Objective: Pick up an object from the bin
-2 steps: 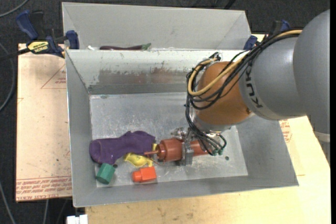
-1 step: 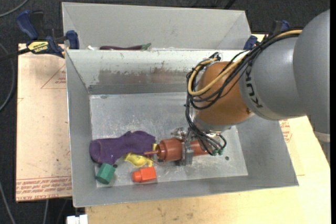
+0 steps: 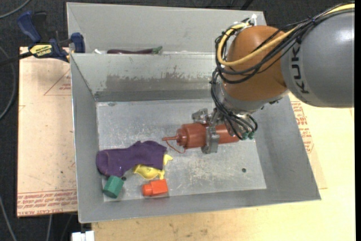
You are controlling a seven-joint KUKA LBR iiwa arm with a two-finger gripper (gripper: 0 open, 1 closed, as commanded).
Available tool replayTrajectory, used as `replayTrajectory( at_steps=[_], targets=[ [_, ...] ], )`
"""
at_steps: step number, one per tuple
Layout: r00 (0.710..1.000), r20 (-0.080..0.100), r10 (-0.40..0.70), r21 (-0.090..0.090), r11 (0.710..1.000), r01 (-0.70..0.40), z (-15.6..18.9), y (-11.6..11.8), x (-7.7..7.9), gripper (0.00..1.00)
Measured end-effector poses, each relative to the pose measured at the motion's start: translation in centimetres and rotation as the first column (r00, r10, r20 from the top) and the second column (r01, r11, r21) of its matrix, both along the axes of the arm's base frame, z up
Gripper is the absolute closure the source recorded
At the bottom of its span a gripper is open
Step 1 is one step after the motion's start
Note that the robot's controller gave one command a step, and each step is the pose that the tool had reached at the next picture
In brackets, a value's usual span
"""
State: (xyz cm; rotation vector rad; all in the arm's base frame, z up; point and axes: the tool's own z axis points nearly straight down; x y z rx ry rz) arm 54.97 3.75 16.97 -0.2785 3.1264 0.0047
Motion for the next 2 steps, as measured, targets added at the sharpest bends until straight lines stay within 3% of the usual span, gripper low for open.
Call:
replayTrajectory(
  at_steps=[1,2],
  targets=[
    [1.0,0.0,0.0,0.0,1.0,0.0,0.0,0.0,0.0,1.0],
    [1.0,0.005,-0.018,0.001,1.0,0.018,13.4,0.0,2.2,1.0]
  ],
)
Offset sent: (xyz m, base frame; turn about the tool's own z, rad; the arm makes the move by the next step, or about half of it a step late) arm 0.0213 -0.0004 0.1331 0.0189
